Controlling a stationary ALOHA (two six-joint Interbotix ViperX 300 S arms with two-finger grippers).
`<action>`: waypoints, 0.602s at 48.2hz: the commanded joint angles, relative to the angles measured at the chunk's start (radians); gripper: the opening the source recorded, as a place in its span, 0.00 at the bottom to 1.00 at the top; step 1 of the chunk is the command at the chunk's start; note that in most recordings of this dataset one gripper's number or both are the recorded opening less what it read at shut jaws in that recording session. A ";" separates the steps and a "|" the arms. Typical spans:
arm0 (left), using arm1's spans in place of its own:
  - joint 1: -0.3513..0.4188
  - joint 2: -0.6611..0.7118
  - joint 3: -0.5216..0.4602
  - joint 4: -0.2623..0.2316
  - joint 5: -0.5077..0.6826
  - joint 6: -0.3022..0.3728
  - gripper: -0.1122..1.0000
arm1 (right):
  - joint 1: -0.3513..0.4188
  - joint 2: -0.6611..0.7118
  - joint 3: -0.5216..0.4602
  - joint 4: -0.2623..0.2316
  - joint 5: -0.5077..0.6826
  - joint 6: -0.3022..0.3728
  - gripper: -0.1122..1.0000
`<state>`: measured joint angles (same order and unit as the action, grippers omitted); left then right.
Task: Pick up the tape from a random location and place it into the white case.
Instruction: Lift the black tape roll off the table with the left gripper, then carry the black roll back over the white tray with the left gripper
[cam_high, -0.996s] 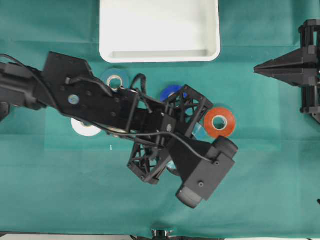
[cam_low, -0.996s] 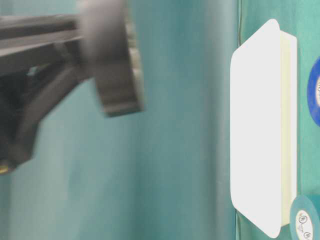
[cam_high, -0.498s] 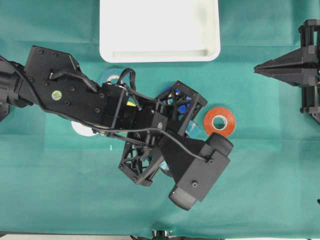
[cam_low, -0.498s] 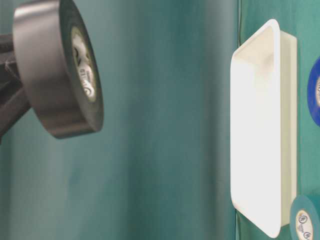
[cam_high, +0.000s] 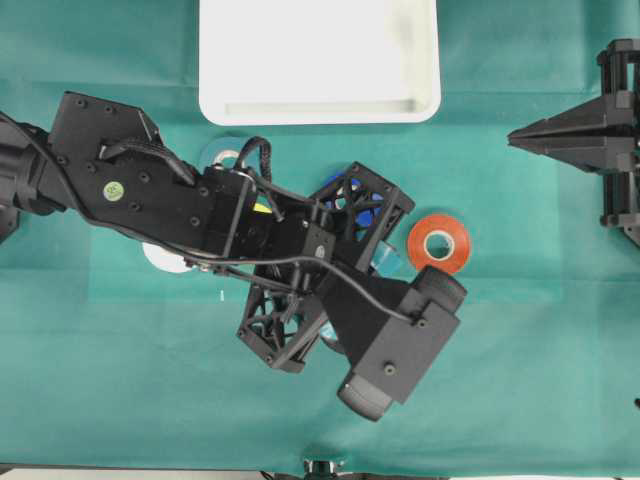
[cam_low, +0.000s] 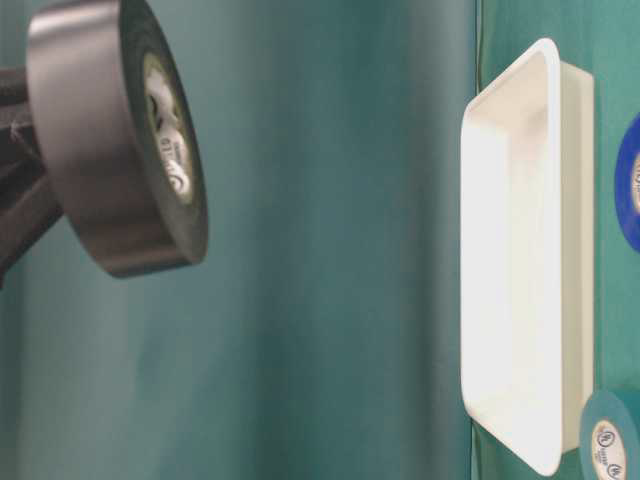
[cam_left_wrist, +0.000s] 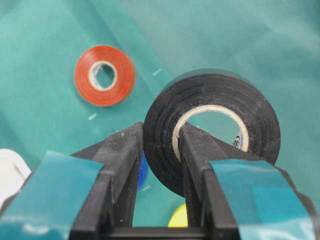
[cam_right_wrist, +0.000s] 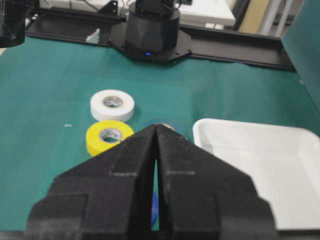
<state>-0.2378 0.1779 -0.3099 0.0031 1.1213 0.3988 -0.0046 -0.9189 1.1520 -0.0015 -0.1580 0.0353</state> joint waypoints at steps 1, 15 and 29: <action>-0.003 -0.048 -0.015 0.002 -0.006 -0.002 0.27 | -0.002 0.003 -0.028 -0.002 -0.005 0.002 0.10; -0.003 -0.046 -0.015 0.002 -0.008 -0.002 0.27 | -0.002 0.002 -0.028 -0.002 -0.002 0.002 0.10; 0.035 -0.049 -0.012 0.002 -0.008 -0.002 0.27 | -0.002 0.000 -0.029 0.000 -0.002 0.002 0.10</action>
<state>-0.2240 0.1779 -0.3099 0.0031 1.1198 0.3988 -0.0046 -0.9219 1.1520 -0.0015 -0.1565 0.0353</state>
